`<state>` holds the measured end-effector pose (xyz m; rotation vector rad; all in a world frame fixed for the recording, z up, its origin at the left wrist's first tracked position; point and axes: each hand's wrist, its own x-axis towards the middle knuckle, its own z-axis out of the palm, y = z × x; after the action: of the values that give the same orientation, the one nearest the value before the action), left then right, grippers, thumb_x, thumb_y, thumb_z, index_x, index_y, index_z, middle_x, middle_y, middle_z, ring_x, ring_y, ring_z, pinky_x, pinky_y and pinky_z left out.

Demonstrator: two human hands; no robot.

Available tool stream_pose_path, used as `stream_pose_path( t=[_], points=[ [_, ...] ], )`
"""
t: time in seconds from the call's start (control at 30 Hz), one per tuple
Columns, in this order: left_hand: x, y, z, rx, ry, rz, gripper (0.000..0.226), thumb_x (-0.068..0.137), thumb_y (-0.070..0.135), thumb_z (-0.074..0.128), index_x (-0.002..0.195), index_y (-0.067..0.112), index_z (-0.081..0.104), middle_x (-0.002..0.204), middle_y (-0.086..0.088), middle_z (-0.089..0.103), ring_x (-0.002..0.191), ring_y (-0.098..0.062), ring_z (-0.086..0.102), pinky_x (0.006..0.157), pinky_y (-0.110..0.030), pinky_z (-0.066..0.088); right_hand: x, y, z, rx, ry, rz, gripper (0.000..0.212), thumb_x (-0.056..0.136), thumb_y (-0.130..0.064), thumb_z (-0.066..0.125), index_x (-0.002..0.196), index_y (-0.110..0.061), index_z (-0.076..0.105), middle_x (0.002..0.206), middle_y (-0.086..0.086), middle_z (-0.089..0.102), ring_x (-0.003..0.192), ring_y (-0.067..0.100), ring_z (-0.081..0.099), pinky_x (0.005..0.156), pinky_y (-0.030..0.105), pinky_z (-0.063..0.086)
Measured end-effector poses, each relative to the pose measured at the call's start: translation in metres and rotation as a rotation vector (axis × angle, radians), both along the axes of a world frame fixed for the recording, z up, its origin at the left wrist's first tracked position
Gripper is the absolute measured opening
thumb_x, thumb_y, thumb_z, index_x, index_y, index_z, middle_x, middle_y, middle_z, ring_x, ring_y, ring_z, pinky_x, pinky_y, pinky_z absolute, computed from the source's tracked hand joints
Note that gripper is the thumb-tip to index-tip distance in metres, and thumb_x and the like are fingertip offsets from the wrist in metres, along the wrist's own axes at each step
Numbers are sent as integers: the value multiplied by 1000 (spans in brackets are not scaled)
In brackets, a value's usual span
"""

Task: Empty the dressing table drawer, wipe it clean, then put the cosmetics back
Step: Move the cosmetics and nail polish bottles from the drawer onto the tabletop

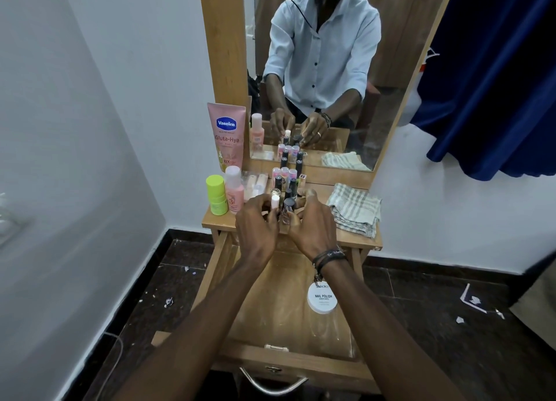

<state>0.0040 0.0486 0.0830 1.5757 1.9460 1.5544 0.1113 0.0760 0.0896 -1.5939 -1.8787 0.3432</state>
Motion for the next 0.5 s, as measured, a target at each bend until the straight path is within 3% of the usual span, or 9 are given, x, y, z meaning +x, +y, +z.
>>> stream_pose_path(
  t=[0.2, 0.4, 0.5],
  points=[
    [0, -5, -3, -45, -19, -1, 29, 83, 0, 72, 112, 7, 70, 104, -10, 73, 95, -23, 69, 81, -41, 58, 3, -1, -3, -34, -19, 2, 57, 82, -15, 69, 132, -13, 44, 99, 1, 68, 88, 22, 66, 72, 38, 56],
    [-7, -15, -7, -61, -5, -15, 30, 85, 2, 71, 114, 3, 67, 108, -12, 71, 99, -25, 66, 84, -38, 56, 23, -14, -2, -38, 60, -14, 45, 83, -28, 72, 123, -20, 52, 102, -7, 63, 83, 11, 64, 73, 31, 54],
    [-13, -24, -12, -36, 10, -21, 27, 86, 5, 71, 112, 4, 67, 105, -10, 71, 96, -23, 66, 80, -31, 53, 44, -29, -8, -35, 88, -6, 23, 86, -26, 69, 107, -23, 60, 91, -11, 64, 74, 2, 61, 69, 24, 53]
  ],
)
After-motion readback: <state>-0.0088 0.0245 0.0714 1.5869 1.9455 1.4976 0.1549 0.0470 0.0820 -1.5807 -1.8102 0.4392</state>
